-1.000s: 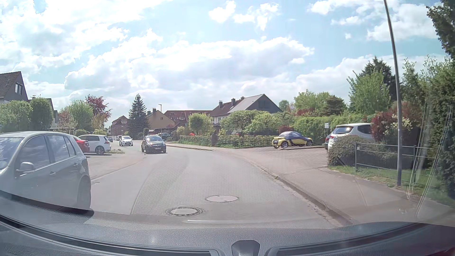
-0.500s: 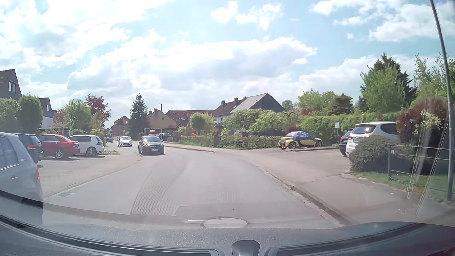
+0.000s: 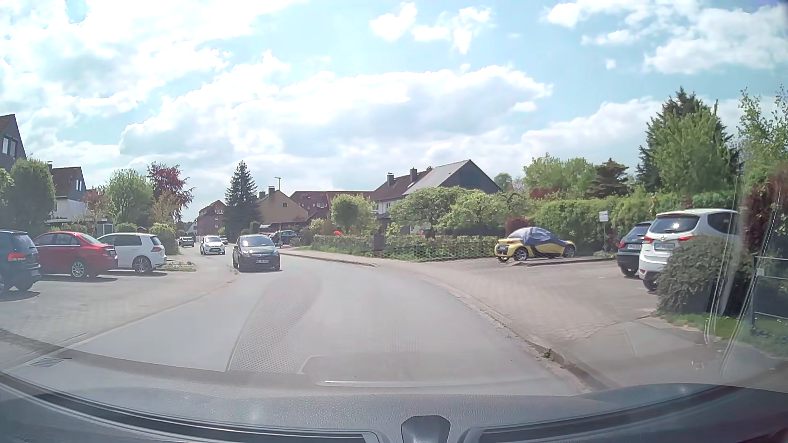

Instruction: Follow the waypoints while adhering to traffic rules and regulations

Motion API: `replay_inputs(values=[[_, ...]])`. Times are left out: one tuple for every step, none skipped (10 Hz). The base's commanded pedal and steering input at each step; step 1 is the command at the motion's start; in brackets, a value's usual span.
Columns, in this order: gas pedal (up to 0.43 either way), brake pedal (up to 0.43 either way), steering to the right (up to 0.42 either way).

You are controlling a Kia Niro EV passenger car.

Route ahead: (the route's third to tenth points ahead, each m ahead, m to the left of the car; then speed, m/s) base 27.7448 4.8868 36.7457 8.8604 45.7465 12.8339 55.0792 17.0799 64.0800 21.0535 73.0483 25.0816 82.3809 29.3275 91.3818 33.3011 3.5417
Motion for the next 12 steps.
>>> replay_inputs(values=[[0.0, 0.104, -0.019], [0.0, 0.159, -0.019], [0.0, 0.171, -0.019], [0.0, 0.171, -0.019], [0.0, 0.189, -0.019], [0.0, 0.195, -0.019], [0.0, 0.207, -0.019], [0.0, 0.207, -0.019], [0.0, 0.213, -0.019], [0.0, 0.213, -0.019], [0.0, 0.213, -0.02], [0.0, 0.213, -0.02]])
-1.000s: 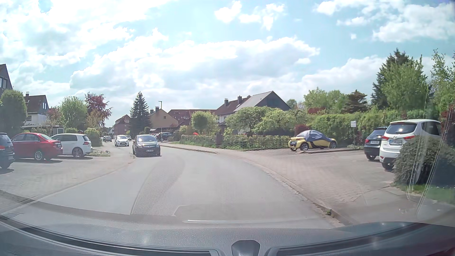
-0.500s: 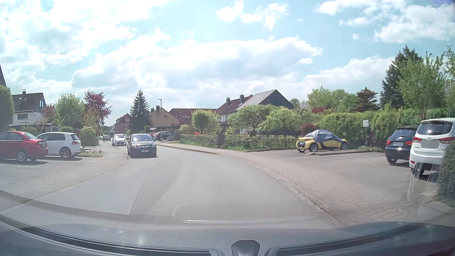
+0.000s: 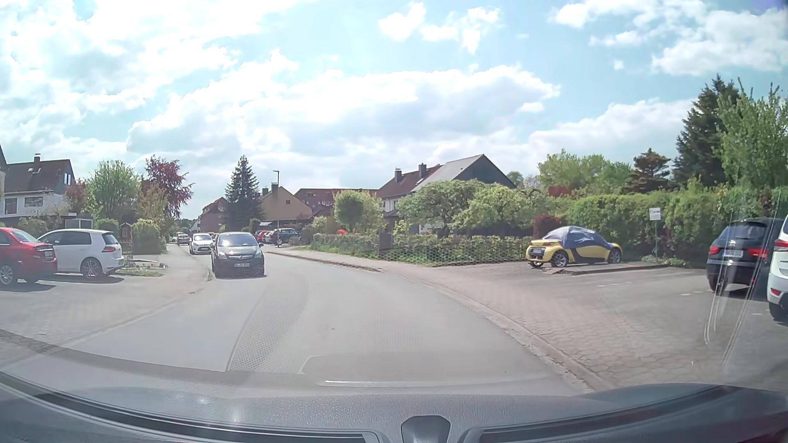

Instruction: Follow the waypoints while adhering to traffic rules and regulations

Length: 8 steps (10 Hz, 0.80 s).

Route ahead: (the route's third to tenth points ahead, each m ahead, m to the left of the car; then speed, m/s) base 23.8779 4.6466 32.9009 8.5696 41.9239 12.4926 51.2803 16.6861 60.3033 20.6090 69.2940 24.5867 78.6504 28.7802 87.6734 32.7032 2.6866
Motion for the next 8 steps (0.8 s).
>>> replay_inputs(values=[[0.0, 0.213, -0.021], [0.0, 0.213, -0.021], [0.0, 0.213, -0.021], [0.0, 0.213, -0.021], [0.0, 0.213, -0.021], [0.0, 0.207, -0.021], [0.0, 0.201, -0.021], [0.0, 0.201, -0.021]])
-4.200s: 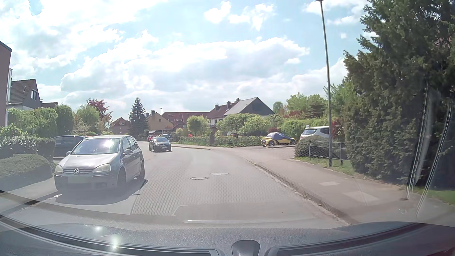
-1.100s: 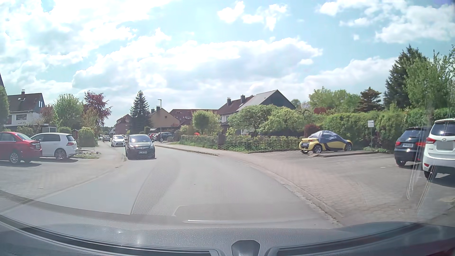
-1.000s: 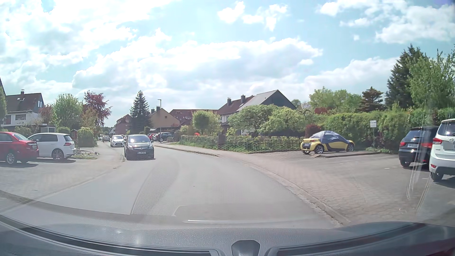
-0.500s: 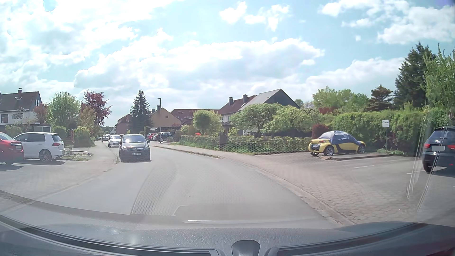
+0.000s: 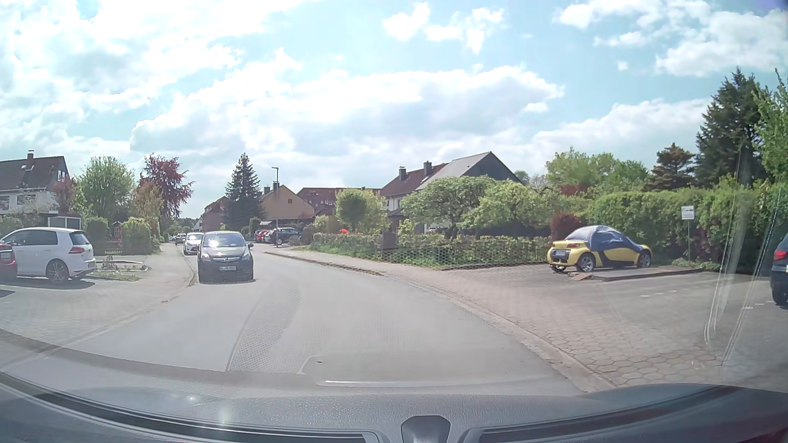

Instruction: Follow the waypoints while adhering to traffic rules and regulations

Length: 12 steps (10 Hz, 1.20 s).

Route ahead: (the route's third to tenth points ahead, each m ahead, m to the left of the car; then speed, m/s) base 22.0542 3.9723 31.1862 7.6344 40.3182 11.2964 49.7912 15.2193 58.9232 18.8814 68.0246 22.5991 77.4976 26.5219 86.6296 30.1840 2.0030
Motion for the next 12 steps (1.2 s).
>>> replay_inputs(values=[[0.0, 0.201, -0.021], [0.0, 0.201, -0.021], [0.0, 0.201, -0.021], [0.0, 0.201, -0.021], [0.0, 0.201, -0.021], [0.0, 0.201, -0.021], [0.0, 0.195, -0.02], [0.0, 0.195, -0.02], [0.0, 0.177, -0.021], [0.0, 0.171, -0.021], [0.0, 0.171, -0.021], [0.0, 0.171, -0.021]])
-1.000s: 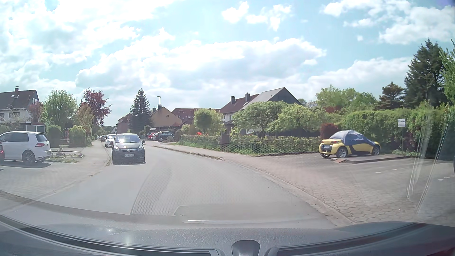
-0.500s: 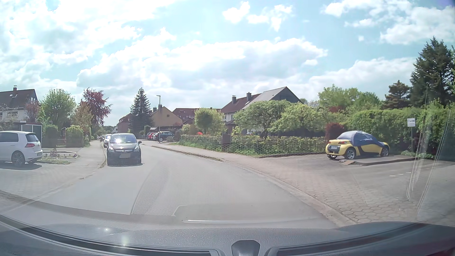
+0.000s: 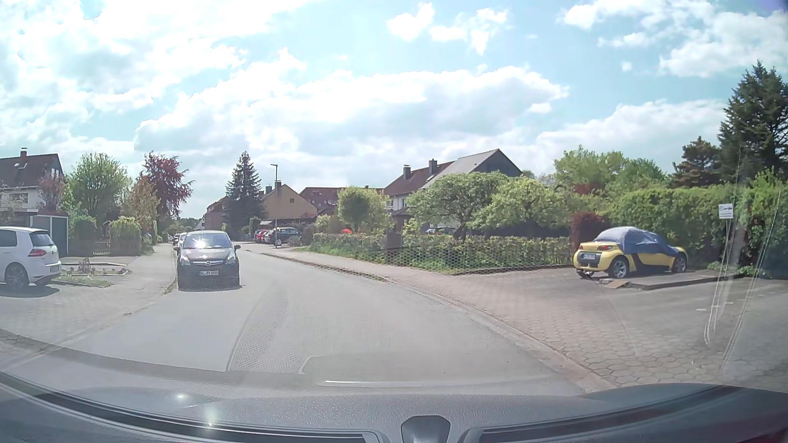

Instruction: Follow the waypoints while adhering to traffic rules and regulations

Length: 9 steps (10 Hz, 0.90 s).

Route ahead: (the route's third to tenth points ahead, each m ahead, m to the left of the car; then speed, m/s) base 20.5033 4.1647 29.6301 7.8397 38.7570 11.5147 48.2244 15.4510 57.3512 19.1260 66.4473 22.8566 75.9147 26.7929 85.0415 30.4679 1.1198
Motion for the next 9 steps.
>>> replay_inputs(values=[[0.0, 0.171, -0.022], [0.0, 0.177, -0.021], [0.0, 0.171, -0.022], [0.0, 0.171, -0.022], [0.0, 0.146, -0.023], [0.0, 0.122, -0.023], [0.0, 0.104, -0.023], [0.0, 0.085, -0.023], [0.0, 0.067, -0.023]])
